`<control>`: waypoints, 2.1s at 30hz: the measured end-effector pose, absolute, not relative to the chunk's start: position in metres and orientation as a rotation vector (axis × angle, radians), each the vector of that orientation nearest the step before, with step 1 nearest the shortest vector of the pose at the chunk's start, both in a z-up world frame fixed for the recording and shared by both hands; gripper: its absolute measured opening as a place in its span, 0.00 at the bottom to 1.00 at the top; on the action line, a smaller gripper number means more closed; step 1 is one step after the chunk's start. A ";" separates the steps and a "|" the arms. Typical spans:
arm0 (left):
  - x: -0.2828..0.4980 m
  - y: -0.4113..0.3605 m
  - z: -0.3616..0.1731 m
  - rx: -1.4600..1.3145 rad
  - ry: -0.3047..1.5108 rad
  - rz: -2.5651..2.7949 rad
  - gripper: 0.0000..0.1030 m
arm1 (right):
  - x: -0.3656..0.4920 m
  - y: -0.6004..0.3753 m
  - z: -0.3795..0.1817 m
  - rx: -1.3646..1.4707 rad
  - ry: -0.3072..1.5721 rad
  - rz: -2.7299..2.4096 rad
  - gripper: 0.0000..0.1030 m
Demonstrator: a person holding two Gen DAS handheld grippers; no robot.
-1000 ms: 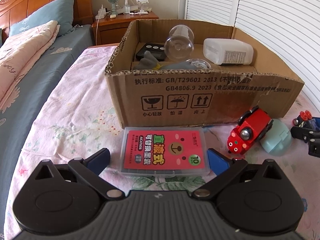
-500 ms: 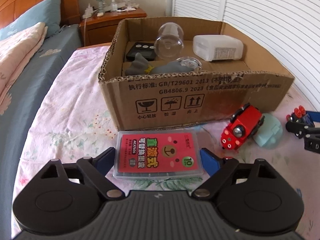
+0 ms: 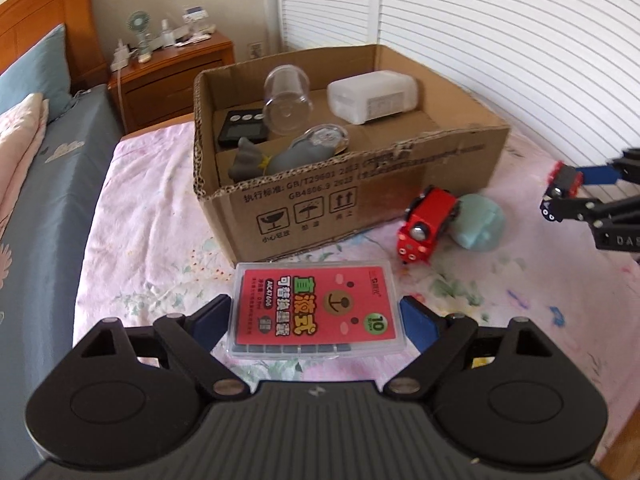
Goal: Organize rigid objects
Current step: 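Drop the cube toy into the box with the right gripper while the left gripper carries the card case, then lower the pink card case into the box and open the left gripper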
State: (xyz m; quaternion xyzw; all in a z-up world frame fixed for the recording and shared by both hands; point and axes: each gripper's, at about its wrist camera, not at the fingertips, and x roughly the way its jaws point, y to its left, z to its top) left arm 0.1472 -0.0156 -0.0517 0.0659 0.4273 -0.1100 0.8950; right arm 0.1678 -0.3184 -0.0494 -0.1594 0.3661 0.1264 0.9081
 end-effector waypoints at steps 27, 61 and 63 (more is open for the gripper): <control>0.155 0.006 0.018 0.171 0.731 -0.277 0.86 | 0.268 -0.241 0.004 -0.300 0.714 0.320 0.79; 0.281 -0.018 0.024 0.166 0.761 -0.192 0.86 | 0.159 -0.267 0.011 -0.067 0.767 0.280 1.00; 0.286 -0.019 0.017 0.162 0.778 -0.183 0.87 | 0.157 -0.271 0.010 -0.061 0.770 0.271 1.00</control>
